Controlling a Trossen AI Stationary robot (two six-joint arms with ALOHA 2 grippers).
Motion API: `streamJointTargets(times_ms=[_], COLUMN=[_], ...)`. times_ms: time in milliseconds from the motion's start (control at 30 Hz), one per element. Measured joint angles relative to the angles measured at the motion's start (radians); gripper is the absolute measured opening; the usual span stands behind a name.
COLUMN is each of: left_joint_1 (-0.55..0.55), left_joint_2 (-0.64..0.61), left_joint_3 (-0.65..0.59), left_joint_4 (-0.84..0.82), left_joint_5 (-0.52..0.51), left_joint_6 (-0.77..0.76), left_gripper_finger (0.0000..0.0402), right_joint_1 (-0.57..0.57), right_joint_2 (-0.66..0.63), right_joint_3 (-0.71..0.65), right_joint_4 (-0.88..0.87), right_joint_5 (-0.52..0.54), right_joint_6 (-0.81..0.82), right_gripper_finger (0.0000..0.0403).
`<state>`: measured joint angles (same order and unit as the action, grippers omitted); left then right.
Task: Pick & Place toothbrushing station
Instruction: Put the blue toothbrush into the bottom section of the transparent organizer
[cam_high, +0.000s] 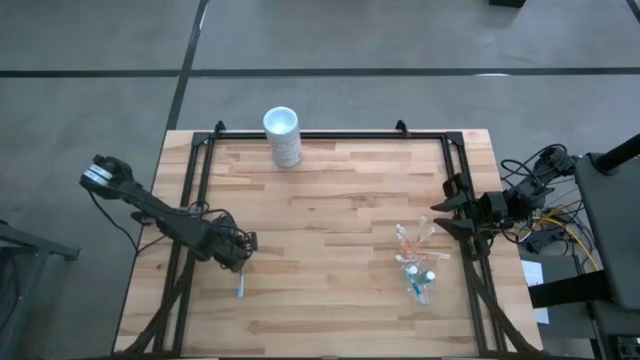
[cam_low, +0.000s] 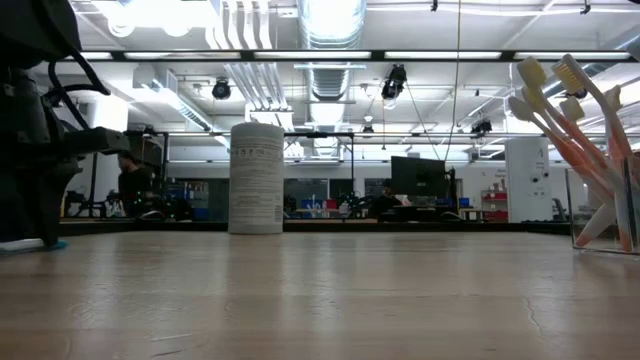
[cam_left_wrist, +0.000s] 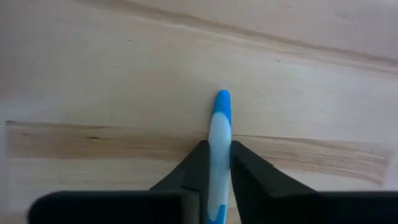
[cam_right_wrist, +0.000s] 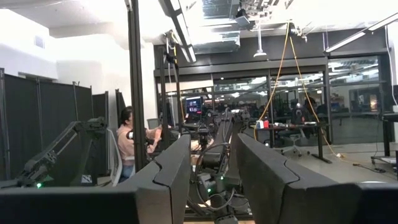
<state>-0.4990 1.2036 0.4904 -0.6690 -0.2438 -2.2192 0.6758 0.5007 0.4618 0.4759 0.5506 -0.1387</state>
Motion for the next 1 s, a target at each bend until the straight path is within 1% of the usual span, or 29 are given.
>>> streamJointTargets(times_ms=[133, 267, 600, 1000], left_joint_1=[0.001, 0.0, 0.001, 0.0], left_joint_2=[-0.001, -0.001, 0.0, -0.003], left_joint_3=[-0.002, -0.004, -0.005, -0.005], left_joint_4=[0.016, 0.02, 0.039, 0.059], left_joint_5=[-0.031, -0.053, -0.071, -0.067], left_joint_6=[0.001, 0.019, 0.014, 0.013], left_gripper_finger=[0.0021, 0.0003, 0.0003, 0.0035], right_joint_1=[0.0, 0.0, 0.0, 0.0], right_joint_2=[0.0, 0.0, 0.0, 0.0], right_joint_3=[0.0, 0.0, 0.0, 0.0], right_joint_4=[0.0, 0.0, -0.003, -0.006], right_joint_5=[0.0, 0.0, 0.0, 0.0], right_joint_6=[0.0, 0.0, 0.0, 0.0], right_gripper_finger=[0.0118, 0.0122, 0.0132, 0.0118])
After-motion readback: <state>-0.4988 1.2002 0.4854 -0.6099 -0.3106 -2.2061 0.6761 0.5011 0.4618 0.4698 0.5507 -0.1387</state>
